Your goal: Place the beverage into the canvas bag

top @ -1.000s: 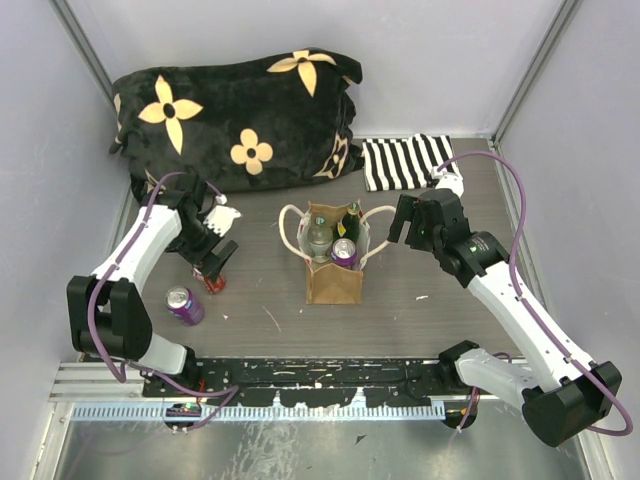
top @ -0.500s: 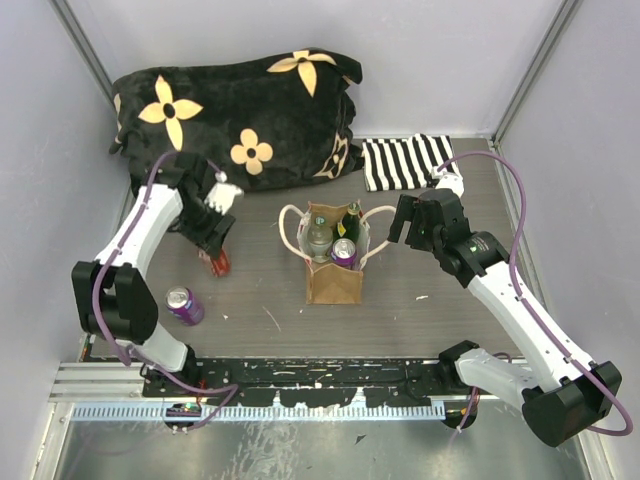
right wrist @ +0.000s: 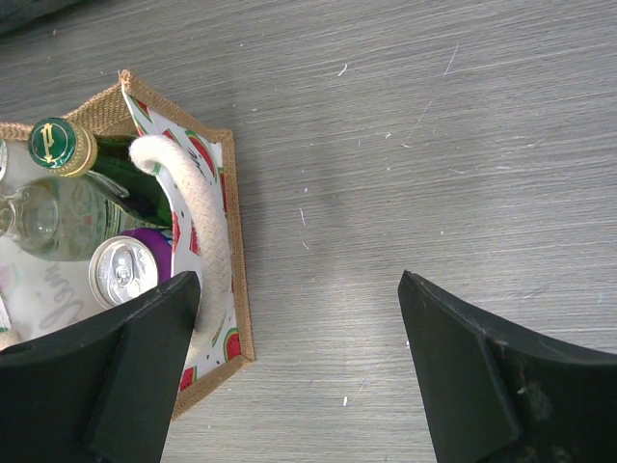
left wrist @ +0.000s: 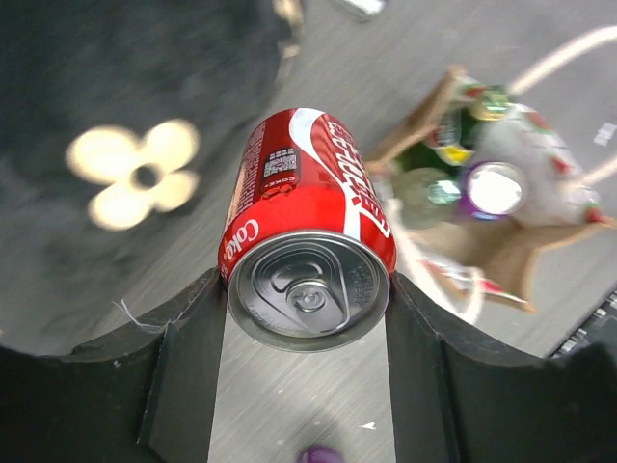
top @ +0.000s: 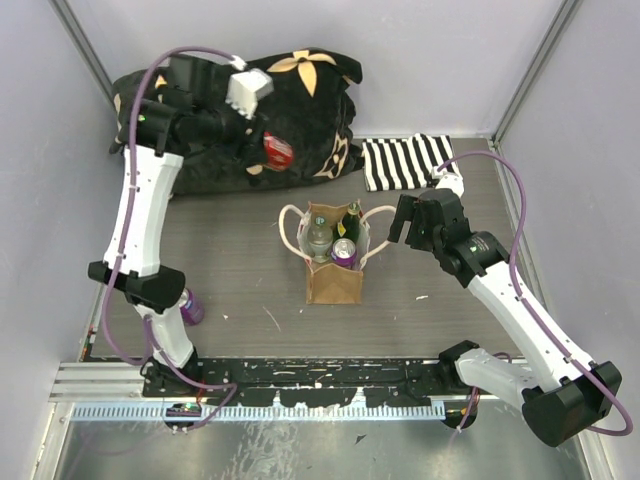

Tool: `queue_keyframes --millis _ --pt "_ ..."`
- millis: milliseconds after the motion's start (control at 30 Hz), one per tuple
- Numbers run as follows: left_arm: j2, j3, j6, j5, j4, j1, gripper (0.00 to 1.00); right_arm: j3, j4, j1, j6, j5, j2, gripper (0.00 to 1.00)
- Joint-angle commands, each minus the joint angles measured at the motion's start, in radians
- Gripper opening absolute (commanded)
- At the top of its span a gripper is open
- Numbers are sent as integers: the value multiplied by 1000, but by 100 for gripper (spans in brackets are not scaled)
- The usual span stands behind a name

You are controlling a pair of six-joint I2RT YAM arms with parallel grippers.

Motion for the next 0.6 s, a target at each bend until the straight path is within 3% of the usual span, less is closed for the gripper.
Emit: queue_keyframes --millis 0,233,567 --pt "-36 1 -47 96 -17 -172 0 16 26 -7 -2 13 -26 90" --pt "-94 -206 -50 63 79 -383 0 10 20 -11 -6 15 -30 90" --pt "-111 -408 -19 5 155 -454 0 -25 18 -18 4 15 -56 90"
